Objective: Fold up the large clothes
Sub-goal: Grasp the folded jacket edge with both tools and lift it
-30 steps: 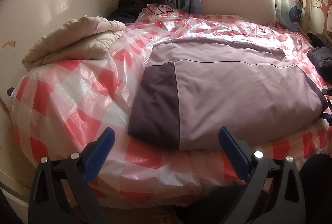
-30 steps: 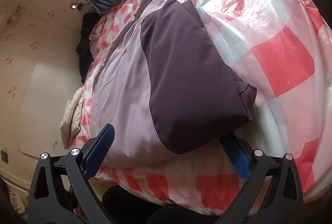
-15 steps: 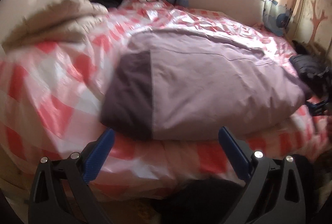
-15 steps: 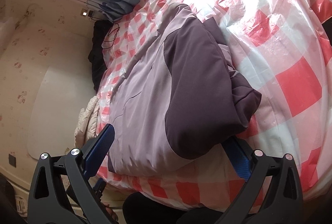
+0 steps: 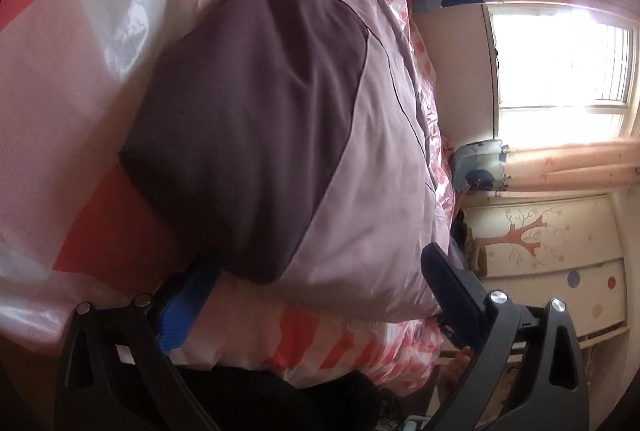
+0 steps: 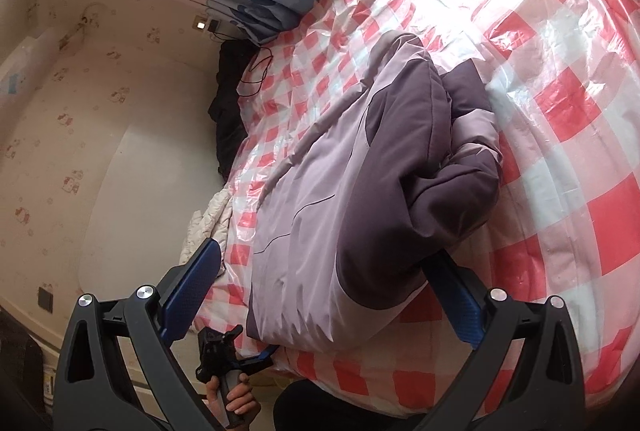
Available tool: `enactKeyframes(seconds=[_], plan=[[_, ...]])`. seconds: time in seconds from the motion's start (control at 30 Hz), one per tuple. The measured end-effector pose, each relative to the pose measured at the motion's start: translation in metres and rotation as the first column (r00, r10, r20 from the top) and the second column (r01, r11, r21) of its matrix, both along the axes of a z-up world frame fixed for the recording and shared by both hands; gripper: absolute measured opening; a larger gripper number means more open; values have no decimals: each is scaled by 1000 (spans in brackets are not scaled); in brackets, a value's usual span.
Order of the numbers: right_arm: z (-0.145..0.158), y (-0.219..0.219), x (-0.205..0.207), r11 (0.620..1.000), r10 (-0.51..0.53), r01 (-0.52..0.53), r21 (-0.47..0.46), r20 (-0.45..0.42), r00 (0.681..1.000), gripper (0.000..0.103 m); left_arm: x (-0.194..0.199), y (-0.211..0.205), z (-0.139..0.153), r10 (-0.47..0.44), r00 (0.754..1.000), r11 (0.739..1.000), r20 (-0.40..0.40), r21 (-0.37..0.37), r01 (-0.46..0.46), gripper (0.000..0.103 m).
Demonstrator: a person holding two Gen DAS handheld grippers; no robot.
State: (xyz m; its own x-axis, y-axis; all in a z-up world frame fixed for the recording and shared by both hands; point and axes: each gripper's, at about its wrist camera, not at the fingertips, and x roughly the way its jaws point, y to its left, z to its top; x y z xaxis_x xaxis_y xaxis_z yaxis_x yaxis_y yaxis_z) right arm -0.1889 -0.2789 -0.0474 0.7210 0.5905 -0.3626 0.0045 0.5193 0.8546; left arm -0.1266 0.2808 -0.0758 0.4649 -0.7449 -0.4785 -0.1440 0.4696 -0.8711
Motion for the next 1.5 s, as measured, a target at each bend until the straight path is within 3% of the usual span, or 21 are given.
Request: enactKeyframes(seconds=[0.13, 0.23, 0.33, 0.4, 0.5, 0.6, 0.67, 0.77, 0.8, 0.87, 0.93, 0.97, 1.03, 1.07, 1.1, 1.13, 1.23, 1.33, 1.5], plan=[[-14, -5, -6, 1000, 4, -4, -2, -18, 1000, 97, 9, -9, 4, 15, 1000, 1000, 26, 4, -15, 96], [-31, -7, -10, 1000, -8, 5, -29, -85, 996, 97, 12, -16, 5, 12, 1000, 1000, -7, 20, -12, 96], [-48, -14, -13, 1000, -12, 11, -12, -110, 994, 97, 5, -22, 23, -15, 999, 1000, 49, 17, 14, 96], [-56, -17, -10, 1000, -12, 12, -5, -129, 992, 97, 8, -20, 27, 4, 998, 1000, 57, -17, -3, 96], [-64, -12, 1, 1000, -1, -4, -29, -177, 984, 97, 12, -18, 22, 28, 1000, 998, 9, -64, -27, 96], [-72, -5, 8, 997, 3, -19, -72, -225, 974, 97, 14, -23, 33, -3, 998, 1000, 58, -4, 3, 96], [-82, -4, 12, 999, -10, 0, -45, -229, 973, 97, 22, -27, 23, -35, 999, 999, 23, 41, 34, 96], [-96, -6, 19, 999, -43, 47, 14, -229, 972, 97, 39, -28, 2, -36, 997, 999, -67, 37, 38, 96], [-102, -7, 22, 997, -51, 62, 40, -236, 970, 97, 37, -24, 4, -6, 998, 1000, -69, 12, 7, 96], [-109, -9, 24, 993, -52, 74, 87, -228, 972, 97, 28, -20, 21, 39, 999, 998, 3, -41, -39, 96], [-108, -10, 26, 993, -45, 63, 102, -169, 985, 96, 33, -26, 29, 26, 999, 999, 36, 20, -26, 96], [-106, -10, 28, 993, -40, 55, 102, -139, 990, 90, 40, -29, 24, 16, 1000, 998, 10, 66, -17, 96], [-104, -13, 30, 992, -48, 59, 109, -95, 994, 68, 53, -27, 4, 35, 997, 997, -70, 70, -30, 95], [-104, -16, 30, 990, -58, 67, 124, -77, 995, 52, 56, -22, -2, 75, 992, 996, -97, 61, -69, 95], [-105, -20, 30, 987, -59, 68, 148, -60, 996, 45, 58, -22, -1, 92, 991, 994, -93, 63, -87, 90], [-105, -21, 30, 986, -54, 61, 158, -47, 997, 43, 60, -26, 4, 85, 994, 994, -70, 82, -79, 75], [-92, -22, 30, 991, -41, 41, 129, -2, 999, 35, 62, -38, 27, 47, 999, 987, -2, 153, -46, 50], [-57, -21, 17, 998, -37, 31, 63, 89, 995, 34, 57, -46, 53, 4, 998, 988, 70, 151, -14, 40], [-12, -31, -39, 998, -43, 51, -35, 188, 981, 33, 36, -74, 76, -81, 985, 988, 150, 146, 59, 37]])
